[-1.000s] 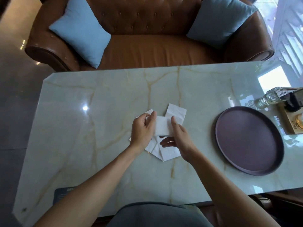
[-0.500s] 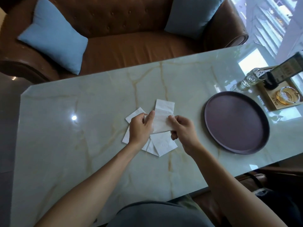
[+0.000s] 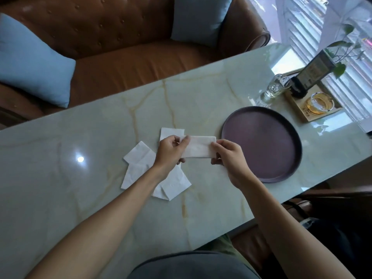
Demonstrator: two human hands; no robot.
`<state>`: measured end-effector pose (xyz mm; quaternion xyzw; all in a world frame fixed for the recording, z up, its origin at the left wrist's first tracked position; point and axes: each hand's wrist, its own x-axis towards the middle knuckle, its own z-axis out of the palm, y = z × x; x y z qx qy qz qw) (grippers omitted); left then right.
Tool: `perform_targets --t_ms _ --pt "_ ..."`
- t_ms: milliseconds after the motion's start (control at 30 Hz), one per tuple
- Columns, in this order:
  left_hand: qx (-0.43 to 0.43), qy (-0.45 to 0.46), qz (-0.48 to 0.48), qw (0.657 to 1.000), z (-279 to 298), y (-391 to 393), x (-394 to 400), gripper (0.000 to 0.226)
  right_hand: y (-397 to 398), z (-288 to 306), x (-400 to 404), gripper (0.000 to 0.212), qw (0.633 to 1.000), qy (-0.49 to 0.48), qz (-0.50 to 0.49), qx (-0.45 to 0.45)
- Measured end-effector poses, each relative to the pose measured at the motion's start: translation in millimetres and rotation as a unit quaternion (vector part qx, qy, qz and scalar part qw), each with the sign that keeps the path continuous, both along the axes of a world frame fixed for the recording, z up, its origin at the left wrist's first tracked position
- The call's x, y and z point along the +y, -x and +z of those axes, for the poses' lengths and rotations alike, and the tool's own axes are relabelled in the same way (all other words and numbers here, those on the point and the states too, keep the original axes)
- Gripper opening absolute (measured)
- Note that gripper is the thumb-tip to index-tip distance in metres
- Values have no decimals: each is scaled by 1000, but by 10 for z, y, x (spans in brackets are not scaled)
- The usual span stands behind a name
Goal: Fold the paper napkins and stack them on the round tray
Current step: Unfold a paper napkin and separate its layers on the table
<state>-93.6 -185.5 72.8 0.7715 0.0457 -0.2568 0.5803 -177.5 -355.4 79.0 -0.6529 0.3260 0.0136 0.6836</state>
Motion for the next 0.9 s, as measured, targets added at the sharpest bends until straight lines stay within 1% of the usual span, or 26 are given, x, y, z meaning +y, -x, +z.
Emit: perform_targets --t_ms 100,233,300,533,733,900 --pt "33 18 -46 998 -76 -27 -420 17 29 -90 -479 20 999 3 -36 21" --pt "26 -11 -81 996 -277 -64 -1078 4 95 -273 -1152 21 997 17 -55 46" --pt "16 -35 -97 994 -449 -96 -1429 10 134 -395 -1478 20 995 31 -57 69" --pt "-15 -134 -144 980 -937 -125 -2372 12 214 -886 -2260 12 983 76 -83 142" --pt "-17 -202 -163 966 -1223 -148 -2729 8 200 -1252 -2582 7 972 95 -86 196" --pt "-8 -224 -161 961 -1369 -141 -2877 9 166 -1449 -2674 8 965 98 -83 228"
